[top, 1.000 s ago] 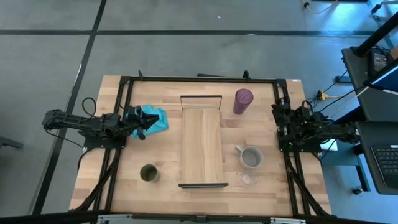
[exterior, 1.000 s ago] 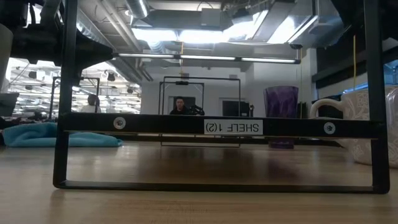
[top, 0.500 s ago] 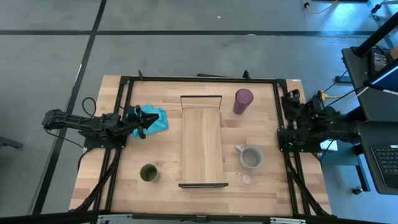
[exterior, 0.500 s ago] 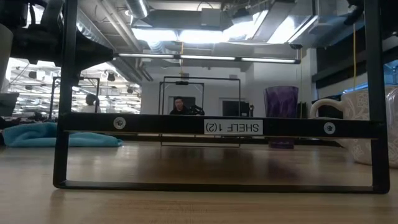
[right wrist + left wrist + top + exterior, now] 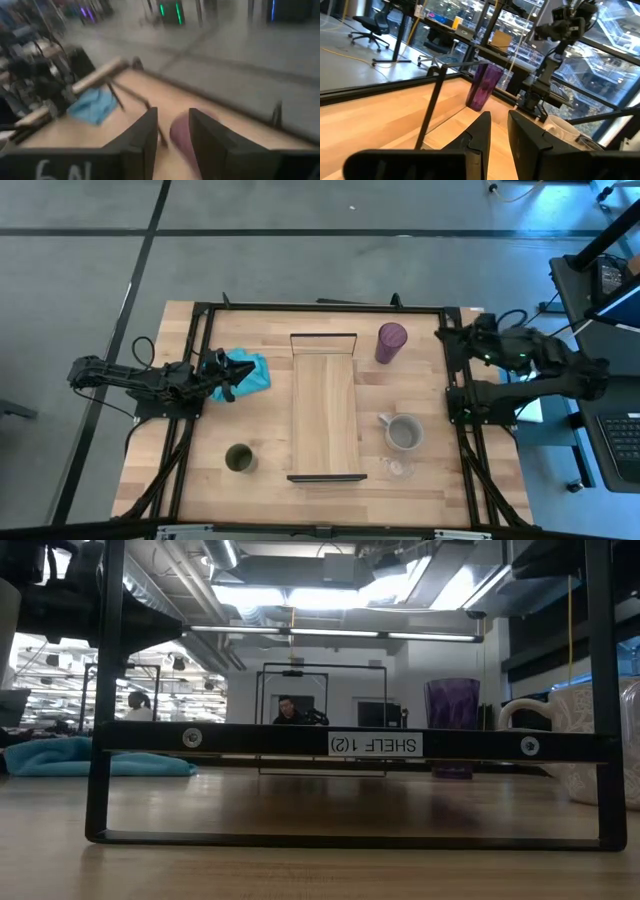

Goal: Stack small to large cups/mugs on shelf
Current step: Put the purple cup on the shelf

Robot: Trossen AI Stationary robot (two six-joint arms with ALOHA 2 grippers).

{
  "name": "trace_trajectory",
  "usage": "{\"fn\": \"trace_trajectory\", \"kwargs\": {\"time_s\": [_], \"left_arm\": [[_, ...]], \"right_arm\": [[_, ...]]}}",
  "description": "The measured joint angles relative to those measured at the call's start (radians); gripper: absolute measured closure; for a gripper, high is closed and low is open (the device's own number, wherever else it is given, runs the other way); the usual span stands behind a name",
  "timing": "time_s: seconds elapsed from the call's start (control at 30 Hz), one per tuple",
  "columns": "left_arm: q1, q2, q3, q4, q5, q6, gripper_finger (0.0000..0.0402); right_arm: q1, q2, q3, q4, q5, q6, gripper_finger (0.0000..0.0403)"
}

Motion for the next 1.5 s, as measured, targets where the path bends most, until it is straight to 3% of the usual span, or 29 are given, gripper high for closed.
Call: {"fn": "trace_trajectory", "kwargs": {"time_s": [0.73, 1.1, 1.23, 1.5], "left_arm": [[0.000, 0.000, 0.000, 0.032, -0.040, -0.011, 0.0342], [0.000, 0.000, 0.000, 0.038, -0.040, -0.012, 0.0342], [0.000, 0.000, 0.000, 0.052, -0.040, -0.012, 0.0342], [0.000, 0.000, 0.000, 0.068, -0.041, -0.013, 0.0342]], "right_arm": [[0.000, 0.195, 0.025, 0.221, 0.001, 0.048, 0.0291], [-0.013, 0.215, 0.026, 0.212, 0.054, 0.075, 0.0291], [-0.069, 0.257, 0.100, 0.104, 0.045, 0.063, 0.0291], [-0.283, 0.474, 0.435, -0.275, -0.086, 0.022, 0.0291]]}}
